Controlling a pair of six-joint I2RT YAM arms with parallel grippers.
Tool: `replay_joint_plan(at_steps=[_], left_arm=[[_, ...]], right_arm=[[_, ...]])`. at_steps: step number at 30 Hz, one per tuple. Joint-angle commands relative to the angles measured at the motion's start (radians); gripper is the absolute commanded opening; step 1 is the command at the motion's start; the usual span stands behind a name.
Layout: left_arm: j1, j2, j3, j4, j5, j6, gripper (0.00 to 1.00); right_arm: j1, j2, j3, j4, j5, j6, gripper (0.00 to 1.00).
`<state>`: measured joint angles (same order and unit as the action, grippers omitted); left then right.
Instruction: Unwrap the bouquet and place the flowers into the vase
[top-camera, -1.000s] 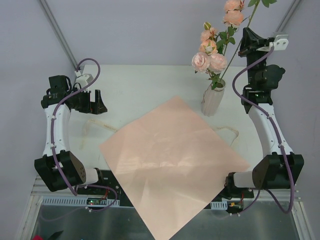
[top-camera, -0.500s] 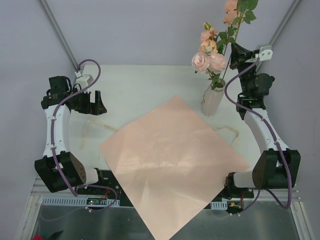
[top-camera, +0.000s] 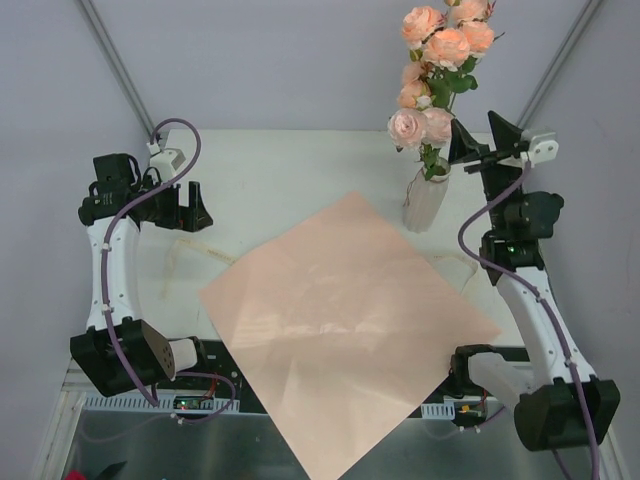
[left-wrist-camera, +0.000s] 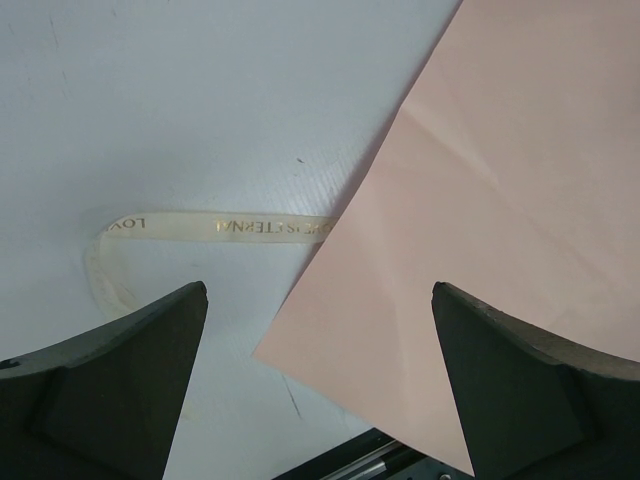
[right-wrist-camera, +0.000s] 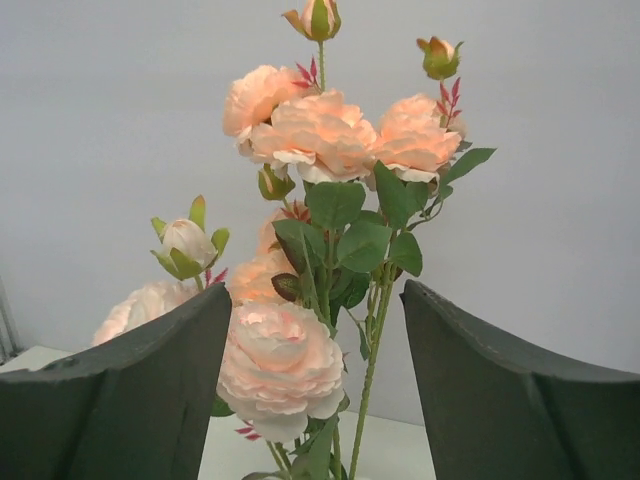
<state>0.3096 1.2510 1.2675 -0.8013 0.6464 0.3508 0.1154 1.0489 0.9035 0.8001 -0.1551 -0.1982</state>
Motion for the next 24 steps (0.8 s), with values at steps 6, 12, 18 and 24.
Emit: replay_joint_plan(at_steps=[6,12,18,24], left_arm=[[0.008,-0.084,0.061,-0.033,0.029,-0.015,0.96],[0.008,-0.127,0.058,-0.044,0.036,-0.03,0.97],[0.008,-0.143,0.043,-0.044,0.035,-0.044,0.98],[0.008,-0.15,0.021,-0.041,0.042,-0.055,0.99]], right_arm=[[0.032,-0.233,0.142,-0.623,0.048,0.071,0.97],[0.033,-0.202,0.256,-1.03,0.02,0.19,0.97],[0.059,-0.222,0.253,-1.135,0.077,0.239,0.97],[0.128,-0.168,0.307,-1.222,0.18,0.206,0.97]])
